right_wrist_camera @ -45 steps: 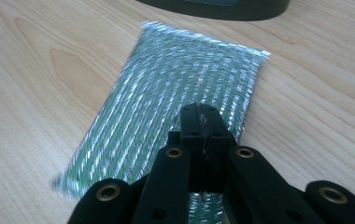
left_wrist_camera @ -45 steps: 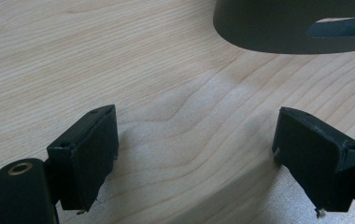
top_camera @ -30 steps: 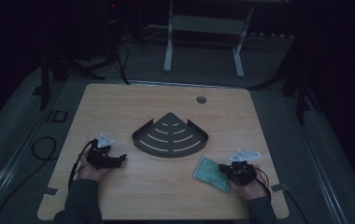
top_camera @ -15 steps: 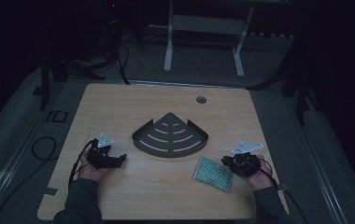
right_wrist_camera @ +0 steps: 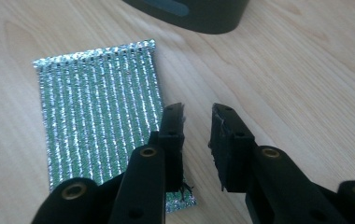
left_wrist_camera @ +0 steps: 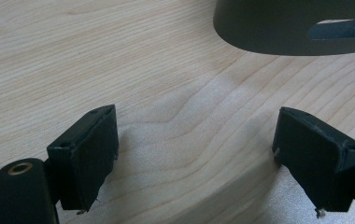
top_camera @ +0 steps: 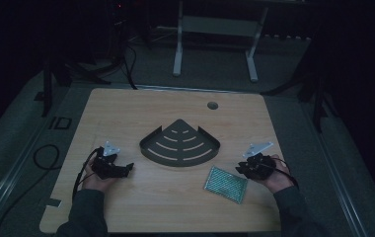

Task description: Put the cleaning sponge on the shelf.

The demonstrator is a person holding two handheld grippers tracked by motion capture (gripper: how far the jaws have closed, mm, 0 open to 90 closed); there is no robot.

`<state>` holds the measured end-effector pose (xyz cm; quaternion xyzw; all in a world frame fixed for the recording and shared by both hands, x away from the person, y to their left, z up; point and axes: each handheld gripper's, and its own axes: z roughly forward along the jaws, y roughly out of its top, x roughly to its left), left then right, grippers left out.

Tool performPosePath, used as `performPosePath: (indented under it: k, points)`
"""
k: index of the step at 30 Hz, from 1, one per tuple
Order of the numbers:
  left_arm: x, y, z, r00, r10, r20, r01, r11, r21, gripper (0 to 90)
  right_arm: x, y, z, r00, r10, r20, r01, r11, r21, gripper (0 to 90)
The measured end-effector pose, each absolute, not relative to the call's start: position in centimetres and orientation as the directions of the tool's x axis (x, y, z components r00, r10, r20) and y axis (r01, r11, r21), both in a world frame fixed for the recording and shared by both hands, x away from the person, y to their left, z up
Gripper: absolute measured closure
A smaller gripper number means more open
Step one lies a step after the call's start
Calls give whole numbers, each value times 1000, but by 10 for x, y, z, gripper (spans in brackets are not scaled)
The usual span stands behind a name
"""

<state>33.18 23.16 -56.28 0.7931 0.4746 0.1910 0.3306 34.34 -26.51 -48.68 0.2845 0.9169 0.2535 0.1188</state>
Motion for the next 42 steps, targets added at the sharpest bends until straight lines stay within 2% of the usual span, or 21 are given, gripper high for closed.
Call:
performPosePath:
  k: [5, 18, 42]
  points:
    - [332, 232, -563, 477, 879, -11, 626, -332, 705, 148, 351, -260, -480, -836, 545, -57, 449, 741, 499, 726]
    - [332, 231, -563, 477, 879, -12, 627, -331, 706, 148, 369, -237, -485, -883, 469, -21, 437, 837, 331, 719]
    - [332, 231, -563, 477, 879, -12, 627, -331, 705, 148, 381, -223, -494, -906, 422, 40, 419, 878, 232, 747]
